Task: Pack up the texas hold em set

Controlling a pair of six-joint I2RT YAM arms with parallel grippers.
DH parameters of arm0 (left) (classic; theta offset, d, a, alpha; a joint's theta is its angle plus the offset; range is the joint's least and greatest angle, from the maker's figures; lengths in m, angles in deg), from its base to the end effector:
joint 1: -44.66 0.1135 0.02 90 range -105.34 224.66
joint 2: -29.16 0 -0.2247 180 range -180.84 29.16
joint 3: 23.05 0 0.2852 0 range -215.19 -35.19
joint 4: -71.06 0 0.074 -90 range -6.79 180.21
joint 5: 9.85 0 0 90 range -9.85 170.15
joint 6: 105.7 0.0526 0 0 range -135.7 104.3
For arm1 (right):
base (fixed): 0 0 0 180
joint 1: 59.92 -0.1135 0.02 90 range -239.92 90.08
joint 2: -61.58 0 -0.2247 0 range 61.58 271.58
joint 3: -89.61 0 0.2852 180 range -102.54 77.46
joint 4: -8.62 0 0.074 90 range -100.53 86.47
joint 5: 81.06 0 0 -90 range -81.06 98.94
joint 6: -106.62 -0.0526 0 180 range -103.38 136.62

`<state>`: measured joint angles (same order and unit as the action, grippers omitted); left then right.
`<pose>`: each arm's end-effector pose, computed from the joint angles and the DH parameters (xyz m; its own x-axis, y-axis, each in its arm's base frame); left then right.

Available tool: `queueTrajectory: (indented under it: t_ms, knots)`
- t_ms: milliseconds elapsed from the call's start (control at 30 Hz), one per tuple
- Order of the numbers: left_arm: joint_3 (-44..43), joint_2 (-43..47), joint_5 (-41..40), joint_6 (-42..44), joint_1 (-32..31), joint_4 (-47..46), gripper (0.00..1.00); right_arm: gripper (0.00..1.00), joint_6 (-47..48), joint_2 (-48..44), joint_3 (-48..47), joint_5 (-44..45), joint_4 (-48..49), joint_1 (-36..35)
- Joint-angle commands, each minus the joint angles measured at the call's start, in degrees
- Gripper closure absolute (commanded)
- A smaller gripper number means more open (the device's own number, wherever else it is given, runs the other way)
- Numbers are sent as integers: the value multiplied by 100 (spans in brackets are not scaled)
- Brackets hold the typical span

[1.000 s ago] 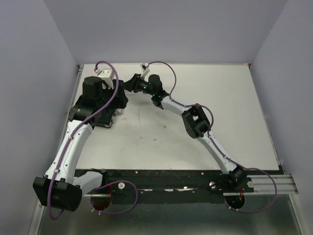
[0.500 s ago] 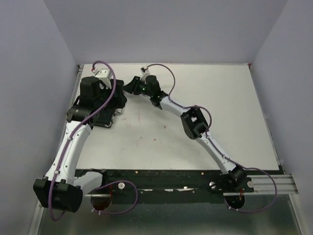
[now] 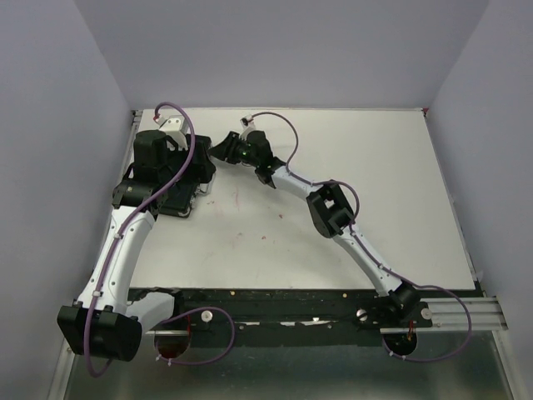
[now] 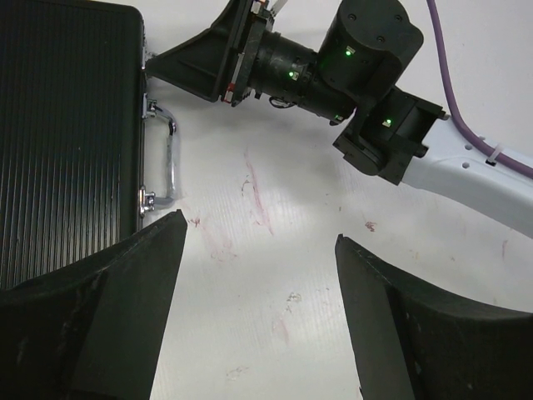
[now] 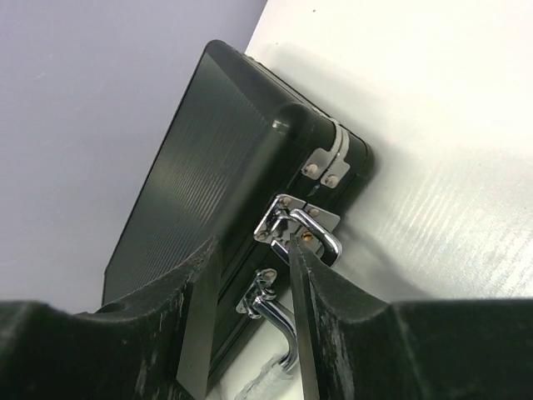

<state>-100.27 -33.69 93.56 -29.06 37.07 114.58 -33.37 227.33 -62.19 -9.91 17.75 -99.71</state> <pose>0.2988 -0.0521 0.3233 -0.5458 -0.1540 -0.8236 0.2088 0.9270 -0.3117 0.4793 0.4213 0.0897 -0.6949 0.3646 -0.6199 -0.4990 0.3762 0.7807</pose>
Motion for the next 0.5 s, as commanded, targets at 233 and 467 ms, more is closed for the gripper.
queueTrajectory:
  t_ms: [233, 467]
  knots:
    - [92, 133, 232, -52, 74, -114, 15, 54, -634, 353, 360, 57, 245, -178]
    - [144, 97, 74, -35, 91, -132, 15, 54, -187, -621, 1588, 92, 544, -178]
